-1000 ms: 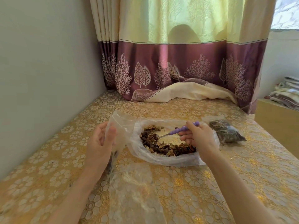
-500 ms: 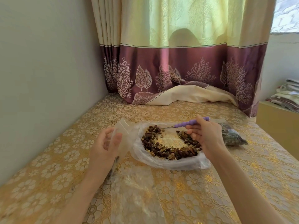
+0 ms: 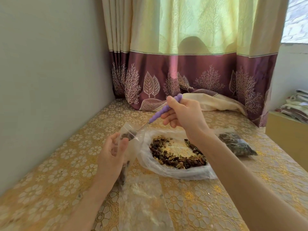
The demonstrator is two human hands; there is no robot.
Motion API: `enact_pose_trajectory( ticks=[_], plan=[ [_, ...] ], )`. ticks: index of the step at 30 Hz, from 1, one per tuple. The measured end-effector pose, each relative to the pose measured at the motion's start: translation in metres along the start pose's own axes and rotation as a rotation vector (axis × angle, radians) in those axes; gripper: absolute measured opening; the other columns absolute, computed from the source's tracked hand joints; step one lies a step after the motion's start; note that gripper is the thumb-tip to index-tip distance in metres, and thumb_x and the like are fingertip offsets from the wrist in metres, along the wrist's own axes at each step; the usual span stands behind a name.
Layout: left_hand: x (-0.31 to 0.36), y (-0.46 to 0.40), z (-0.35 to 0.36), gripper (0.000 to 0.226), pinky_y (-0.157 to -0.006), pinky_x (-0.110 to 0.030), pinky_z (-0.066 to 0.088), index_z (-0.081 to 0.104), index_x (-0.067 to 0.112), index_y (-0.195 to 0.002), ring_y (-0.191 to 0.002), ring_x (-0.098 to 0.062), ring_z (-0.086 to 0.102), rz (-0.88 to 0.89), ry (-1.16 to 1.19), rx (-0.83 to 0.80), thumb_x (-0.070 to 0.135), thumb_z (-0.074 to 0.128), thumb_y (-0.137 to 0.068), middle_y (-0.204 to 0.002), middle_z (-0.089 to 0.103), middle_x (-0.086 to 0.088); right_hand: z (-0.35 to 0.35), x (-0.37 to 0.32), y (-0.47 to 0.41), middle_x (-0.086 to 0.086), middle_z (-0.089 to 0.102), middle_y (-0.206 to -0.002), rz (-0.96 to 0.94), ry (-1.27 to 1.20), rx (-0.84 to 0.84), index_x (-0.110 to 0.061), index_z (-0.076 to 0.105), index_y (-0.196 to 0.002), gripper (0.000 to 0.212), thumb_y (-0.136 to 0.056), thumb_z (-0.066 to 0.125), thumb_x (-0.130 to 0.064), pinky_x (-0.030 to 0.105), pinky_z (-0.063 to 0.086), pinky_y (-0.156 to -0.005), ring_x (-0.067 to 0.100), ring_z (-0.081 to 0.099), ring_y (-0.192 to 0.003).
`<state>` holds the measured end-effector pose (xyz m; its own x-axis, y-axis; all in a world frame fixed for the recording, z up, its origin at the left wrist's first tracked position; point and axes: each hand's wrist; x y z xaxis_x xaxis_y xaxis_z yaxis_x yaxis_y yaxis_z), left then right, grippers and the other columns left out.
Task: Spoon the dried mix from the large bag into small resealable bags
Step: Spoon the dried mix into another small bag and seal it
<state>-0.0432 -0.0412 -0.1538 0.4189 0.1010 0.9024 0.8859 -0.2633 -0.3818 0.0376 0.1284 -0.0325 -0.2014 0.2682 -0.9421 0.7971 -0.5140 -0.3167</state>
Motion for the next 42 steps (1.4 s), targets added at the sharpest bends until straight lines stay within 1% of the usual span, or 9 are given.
enact_pose_trajectory(
  ticks=[4, 10, 14, 17, 21, 26, 36, 40, 42],
  plan=[
    [0.002, -0.002, -0.001, 0.102, -0.067, -0.025, 0.044, 0.051, 0.021, -0.125, -0.080, -0.014, 0.057, 0.012, 0.042, 0.005, 0.094, 0.037, -0.054, -0.096, 0.063, 0.000, 0.018, -0.010, 0.001, 0.013, 0.070, -0.065, -0.231, 0.145, -0.110, -0.008, 0.060, -0.065, 0.034, -0.096, 0.052, -0.017, 0.015, 0.039, -0.043, 0.015, 0.058, -0.047],
    [0.003, -0.001, -0.001, 0.085, -0.075, -0.022, 0.046, 0.050, 0.023, -0.123, -0.084, -0.003, 0.062, 0.023, 0.081, 0.008, 0.085, 0.040, -0.065, -0.099, 0.065, 0.010, 0.018, -0.013, 0.004, 0.007, 0.072, -0.065, -0.333, 0.203, -0.191, 0.000, 0.058, -0.072, 0.029, -0.097, 0.050, -0.013, 0.009, 0.038, -0.044, 0.008, 0.057, -0.048],
    [0.007, -0.001, 0.000, 0.049, -0.068, -0.007, 0.046, 0.049, 0.041, -0.101, -0.080, 0.012, 0.060, 0.026, 0.082, 0.030, 0.079, 0.042, -0.070, -0.091, 0.065, 0.019, 0.002, -0.007, 0.000, 0.013, 0.070, -0.068, -0.276, 0.105, -0.063, -0.007, 0.060, -0.071, 0.030, -0.097, 0.051, -0.019, 0.018, 0.039, -0.043, 0.015, 0.057, -0.047],
    [0.006, -0.001, 0.000, 0.037, -0.065, -0.015, 0.044, 0.052, 0.041, -0.099, -0.074, 0.004, 0.062, 0.028, 0.072, 0.067, 0.068, 0.042, -0.076, -0.085, 0.066, 0.011, -0.016, 0.004, -0.001, 0.013, 0.071, -0.065, -0.227, -0.085, 0.064, -0.005, 0.060, -0.069, 0.034, -0.098, 0.048, -0.018, 0.018, 0.037, -0.038, 0.013, 0.052, -0.044],
    [0.002, -0.002, -0.001, 0.056, -0.061, -0.015, 0.046, 0.056, 0.030, -0.106, -0.070, 0.002, 0.060, 0.045, 0.091, 0.087, 0.075, 0.042, -0.075, -0.084, 0.066, 0.006, -0.041, 0.030, -0.004, 0.010, 0.070, -0.062, -0.079, -0.215, 0.247, -0.006, 0.056, -0.069, 0.035, -0.100, 0.044, -0.017, 0.017, 0.034, -0.037, 0.011, 0.049, -0.042],
    [0.002, -0.003, -0.001, 0.067, -0.058, -0.010, 0.046, 0.056, 0.030, -0.103, -0.066, 0.002, 0.060, 0.048, 0.112, 0.100, 0.083, 0.042, -0.066, -0.080, 0.066, 0.010, -0.066, 0.072, -0.008, 0.003, 0.067, -0.053, 0.045, 0.036, 0.374, -0.005, 0.059, -0.065, 0.036, -0.097, 0.046, -0.016, 0.017, 0.037, -0.039, 0.010, 0.051, -0.045],
    [0.005, -0.003, -0.001, 0.052, -0.058, -0.007, 0.045, 0.053, 0.037, -0.095, -0.064, 0.005, 0.058, 0.064, 0.118, 0.112, 0.081, 0.042, -0.070, -0.079, 0.065, 0.022, -0.072, 0.111, -0.015, -0.009, 0.065, -0.049, 0.151, 0.190, 0.417, -0.009, 0.062, -0.062, 0.037, -0.095, 0.044, -0.013, 0.026, 0.046, -0.059, 0.003, 0.057, -0.046],
    [0.004, -0.003, -0.001, 0.043, -0.057, -0.008, 0.045, 0.055, 0.035, -0.096, -0.062, 0.005, 0.057, 0.063, 0.125, 0.107, 0.073, 0.043, -0.077, -0.076, 0.065, 0.020, -0.066, 0.113, -0.019, -0.005, 0.066, -0.049, 0.209, 0.095, 0.368, -0.014, 0.065, -0.042, 0.058, -0.095, 0.041, -0.011, 0.021, 0.047, -0.051, 0.011, 0.056, -0.052],
    [0.003, -0.003, -0.002, 0.048, -0.057, -0.015, 0.047, 0.055, 0.036, -0.096, -0.059, 0.004, 0.054, 0.053, 0.120, 0.090, 0.077, 0.042, -0.073, -0.069, 0.061, 0.016, -0.062, 0.113, -0.020, -0.001, 0.068, -0.051, 0.242, 0.001, 0.323, -0.013, 0.064, -0.047, 0.053, -0.094, 0.041, -0.008, 0.016, 0.044, -0.043, 0.009, 0.055, -0.048]
  ],
)
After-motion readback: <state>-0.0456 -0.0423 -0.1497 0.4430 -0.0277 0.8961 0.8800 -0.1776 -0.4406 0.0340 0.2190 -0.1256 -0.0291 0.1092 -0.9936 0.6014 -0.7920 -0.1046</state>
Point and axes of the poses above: each hand's wrist, its own y-axis away from the middle knuckle, its own z-axis out of the palm, x = y × z
